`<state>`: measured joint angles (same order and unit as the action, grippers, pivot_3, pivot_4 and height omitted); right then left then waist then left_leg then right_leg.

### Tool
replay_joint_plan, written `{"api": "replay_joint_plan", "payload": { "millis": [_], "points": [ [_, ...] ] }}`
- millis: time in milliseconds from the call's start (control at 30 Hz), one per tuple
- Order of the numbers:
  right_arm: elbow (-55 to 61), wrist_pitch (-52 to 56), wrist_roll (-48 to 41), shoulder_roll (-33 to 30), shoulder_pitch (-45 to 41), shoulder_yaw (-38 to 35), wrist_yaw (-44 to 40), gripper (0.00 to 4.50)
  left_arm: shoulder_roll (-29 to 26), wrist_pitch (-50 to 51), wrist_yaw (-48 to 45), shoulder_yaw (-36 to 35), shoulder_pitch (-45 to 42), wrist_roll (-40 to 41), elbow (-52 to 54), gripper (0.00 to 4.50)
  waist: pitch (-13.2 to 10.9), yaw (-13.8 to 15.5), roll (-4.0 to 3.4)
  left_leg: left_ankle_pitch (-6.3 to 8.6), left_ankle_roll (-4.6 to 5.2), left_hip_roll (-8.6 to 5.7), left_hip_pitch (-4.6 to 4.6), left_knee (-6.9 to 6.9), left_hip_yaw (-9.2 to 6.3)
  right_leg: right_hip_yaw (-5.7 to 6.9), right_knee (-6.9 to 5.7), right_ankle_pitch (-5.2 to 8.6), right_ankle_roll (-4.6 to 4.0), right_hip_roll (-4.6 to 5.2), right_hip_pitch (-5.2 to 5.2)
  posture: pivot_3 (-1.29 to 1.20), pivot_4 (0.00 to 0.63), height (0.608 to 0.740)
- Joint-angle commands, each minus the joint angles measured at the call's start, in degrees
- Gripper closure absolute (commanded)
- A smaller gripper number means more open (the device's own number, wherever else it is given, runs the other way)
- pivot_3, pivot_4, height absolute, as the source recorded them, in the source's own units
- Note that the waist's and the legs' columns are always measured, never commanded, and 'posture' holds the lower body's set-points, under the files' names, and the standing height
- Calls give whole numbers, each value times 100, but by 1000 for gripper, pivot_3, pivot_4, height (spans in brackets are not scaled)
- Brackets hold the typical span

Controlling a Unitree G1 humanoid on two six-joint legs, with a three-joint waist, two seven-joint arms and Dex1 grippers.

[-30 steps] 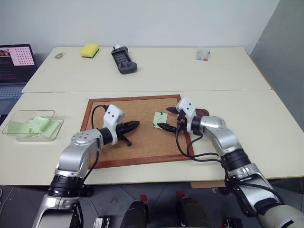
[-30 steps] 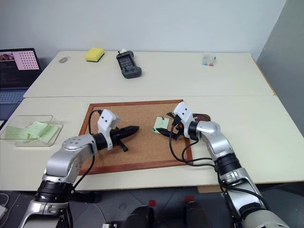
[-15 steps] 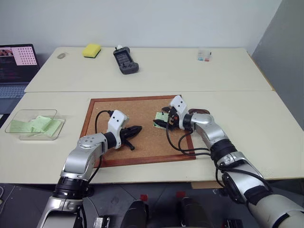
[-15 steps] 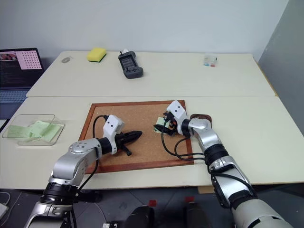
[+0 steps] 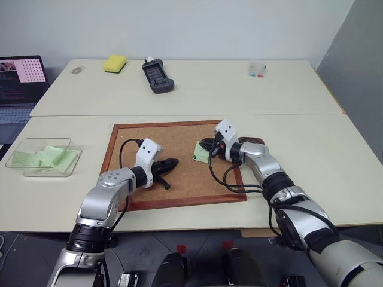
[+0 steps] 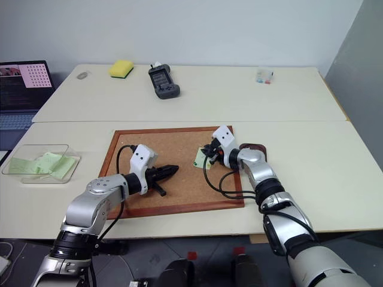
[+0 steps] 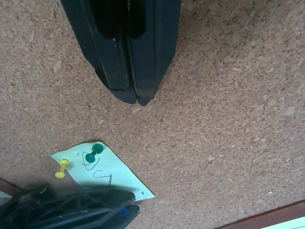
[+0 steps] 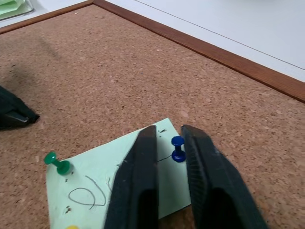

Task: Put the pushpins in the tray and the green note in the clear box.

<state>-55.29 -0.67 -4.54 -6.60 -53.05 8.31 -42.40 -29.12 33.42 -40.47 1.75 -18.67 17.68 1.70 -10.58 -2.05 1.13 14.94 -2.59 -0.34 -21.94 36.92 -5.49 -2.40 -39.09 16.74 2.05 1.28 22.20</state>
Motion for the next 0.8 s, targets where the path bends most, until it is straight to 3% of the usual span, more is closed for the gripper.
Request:
{"api": "replay_joint_plan", "payload": {
  "millis": [33, 467, 800],
  "points": [
    [-16, -146, 10, 28, -179, -168, 54, 4461, 42, 114, 10, 72, 28, -5, 51, 4500, 0, 0, 0, 0, 0, 0, 0, 0, 0, 0, 0, 0, 0, 0, 0, 0, 150, 740],
    [1129, -91, -340, -157, 244, -360, -487, 4461, 136, 121, 340, 170, -22, -263, -187, 4500, 0, 17, 0, 0, 0, -3, -4, 1, -2, 2, 1, 0, 0, 2, 0, 0, 150, 740],
    [2133, 394, -509, -289, 543, -518, -255, 4461, 176, 136, 357, 277, -14, -371, -319, 4500, 6, 16, -10, -1, 0, -2, 10, 3, -4, 2, -5, -3, 2, 1, -13, 0, 150, 740]
  ]
}}
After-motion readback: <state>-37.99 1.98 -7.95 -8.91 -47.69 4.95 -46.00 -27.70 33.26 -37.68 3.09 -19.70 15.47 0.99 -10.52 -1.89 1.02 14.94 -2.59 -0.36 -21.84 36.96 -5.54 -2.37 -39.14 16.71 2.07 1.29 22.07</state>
